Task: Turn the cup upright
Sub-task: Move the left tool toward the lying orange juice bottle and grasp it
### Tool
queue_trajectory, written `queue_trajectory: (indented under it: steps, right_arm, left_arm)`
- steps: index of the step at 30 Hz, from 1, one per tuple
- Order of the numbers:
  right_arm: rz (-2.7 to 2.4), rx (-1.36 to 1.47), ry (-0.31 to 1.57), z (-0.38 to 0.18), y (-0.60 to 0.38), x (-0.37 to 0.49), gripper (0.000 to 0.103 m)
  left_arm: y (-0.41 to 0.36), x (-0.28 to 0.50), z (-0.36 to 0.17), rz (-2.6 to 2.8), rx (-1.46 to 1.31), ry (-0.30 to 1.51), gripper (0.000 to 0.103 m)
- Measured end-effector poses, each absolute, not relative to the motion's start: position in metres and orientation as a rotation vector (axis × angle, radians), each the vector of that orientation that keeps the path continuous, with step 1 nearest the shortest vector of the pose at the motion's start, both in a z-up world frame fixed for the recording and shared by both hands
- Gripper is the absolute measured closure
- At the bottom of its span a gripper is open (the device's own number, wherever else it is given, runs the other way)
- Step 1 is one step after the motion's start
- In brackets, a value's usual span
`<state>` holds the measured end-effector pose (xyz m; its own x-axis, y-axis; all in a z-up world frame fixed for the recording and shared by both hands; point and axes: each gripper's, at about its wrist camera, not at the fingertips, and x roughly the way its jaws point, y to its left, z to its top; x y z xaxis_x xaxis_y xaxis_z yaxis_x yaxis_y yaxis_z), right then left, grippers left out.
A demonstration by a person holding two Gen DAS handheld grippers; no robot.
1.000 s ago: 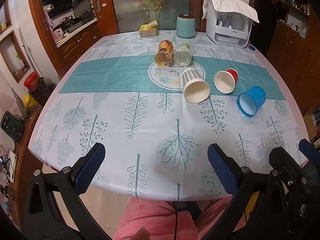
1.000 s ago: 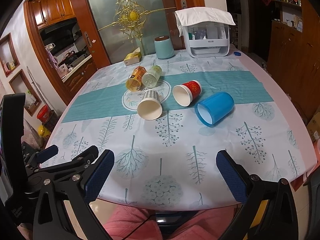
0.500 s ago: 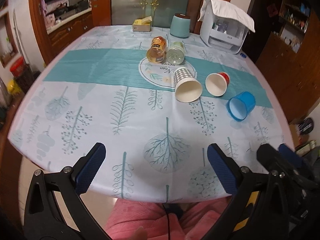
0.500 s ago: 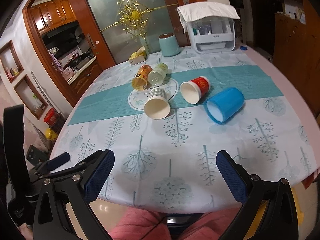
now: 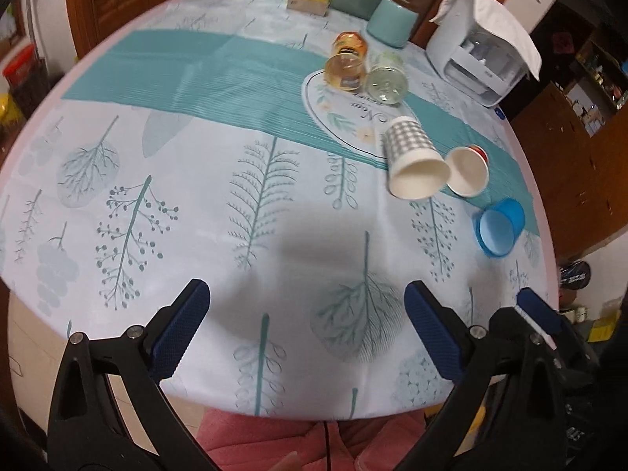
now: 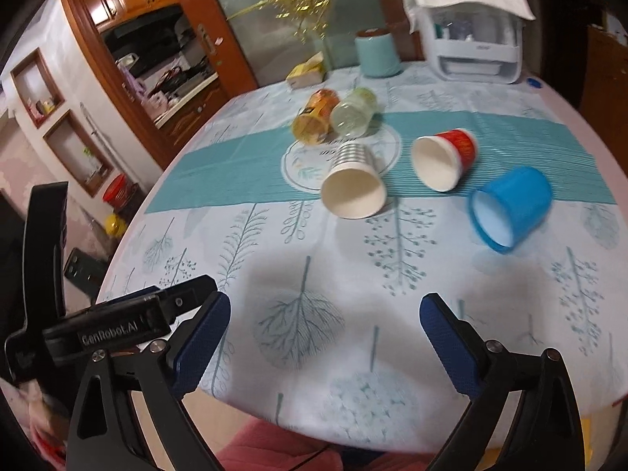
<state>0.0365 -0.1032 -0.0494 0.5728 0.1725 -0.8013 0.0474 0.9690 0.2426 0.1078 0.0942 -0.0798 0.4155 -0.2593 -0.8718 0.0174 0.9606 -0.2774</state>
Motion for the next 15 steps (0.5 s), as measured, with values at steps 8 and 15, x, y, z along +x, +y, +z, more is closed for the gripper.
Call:
queue_trajectory:
  steps: [8, 15]
  right_arm:
    - [0.121, 0.304, 1.02, -0.073, -0.113, 0.127, 0.004]
    - [0.111, 0.282, 1.037, -0.081, -0.127, 0.214, 0.004]
  left_arm:
    - [0.109, 0.188, -0.089, -0.179, -0.147, 1.18, 0.004]
    - [0.089, 0.287, -0.09, -0.197, -0.026, 1.199, 0.005]
